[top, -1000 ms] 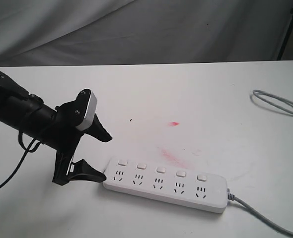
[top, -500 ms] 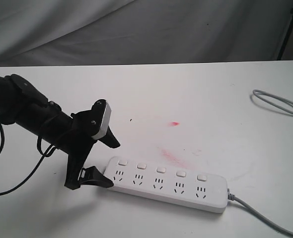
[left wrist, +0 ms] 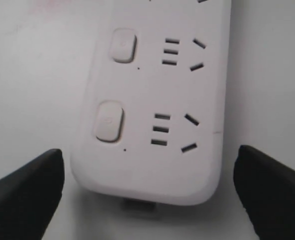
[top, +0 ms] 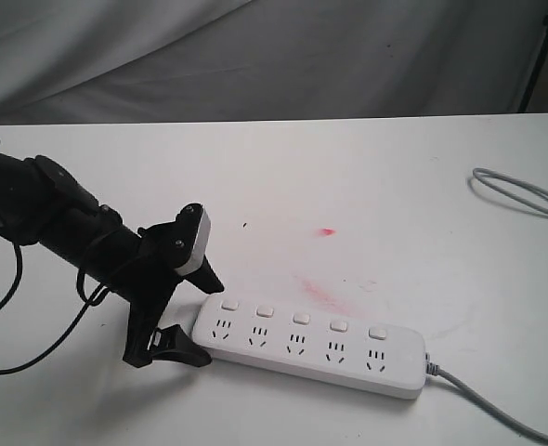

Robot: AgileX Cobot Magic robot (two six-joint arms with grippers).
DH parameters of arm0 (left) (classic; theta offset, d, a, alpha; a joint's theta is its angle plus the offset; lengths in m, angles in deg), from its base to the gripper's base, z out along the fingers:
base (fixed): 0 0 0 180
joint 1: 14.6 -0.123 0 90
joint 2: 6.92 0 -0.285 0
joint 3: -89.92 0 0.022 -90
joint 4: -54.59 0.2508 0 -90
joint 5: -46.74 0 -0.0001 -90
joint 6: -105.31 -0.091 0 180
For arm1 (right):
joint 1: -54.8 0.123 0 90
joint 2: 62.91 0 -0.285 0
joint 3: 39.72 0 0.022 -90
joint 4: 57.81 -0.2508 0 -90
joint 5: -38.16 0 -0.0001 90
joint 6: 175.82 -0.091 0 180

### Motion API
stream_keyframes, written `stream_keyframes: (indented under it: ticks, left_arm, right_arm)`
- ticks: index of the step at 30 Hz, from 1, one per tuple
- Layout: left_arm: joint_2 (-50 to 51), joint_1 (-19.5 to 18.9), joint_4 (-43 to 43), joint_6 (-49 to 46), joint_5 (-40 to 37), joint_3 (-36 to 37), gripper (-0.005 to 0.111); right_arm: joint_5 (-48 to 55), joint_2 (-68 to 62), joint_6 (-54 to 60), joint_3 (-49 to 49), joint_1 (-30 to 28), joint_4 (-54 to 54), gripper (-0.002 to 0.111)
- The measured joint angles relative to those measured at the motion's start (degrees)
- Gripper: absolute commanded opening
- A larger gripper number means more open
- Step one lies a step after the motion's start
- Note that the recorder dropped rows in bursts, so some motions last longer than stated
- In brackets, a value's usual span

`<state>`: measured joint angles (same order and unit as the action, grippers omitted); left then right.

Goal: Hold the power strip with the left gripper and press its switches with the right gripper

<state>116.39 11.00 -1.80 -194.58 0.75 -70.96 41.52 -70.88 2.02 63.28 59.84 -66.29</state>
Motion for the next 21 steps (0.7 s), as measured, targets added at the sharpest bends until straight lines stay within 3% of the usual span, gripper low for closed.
stream_keyframes:
  ticks: [15, 21]
  left_arm:
    - [0.5, 0.0, -0.3, 0.0, 0.6, 0.0, 0.086]
    - [0.5, 0.0, -0.5, 0.0, 1.1, 0.0, 0.080]
  right_arm:
    - [0.0, 0.0, 0.0, 0.0, 0.0, 0.0, 0.000]
    - [0.0, 0.0, 0.0, 0.0, 0.0, 0.0, 0.000]
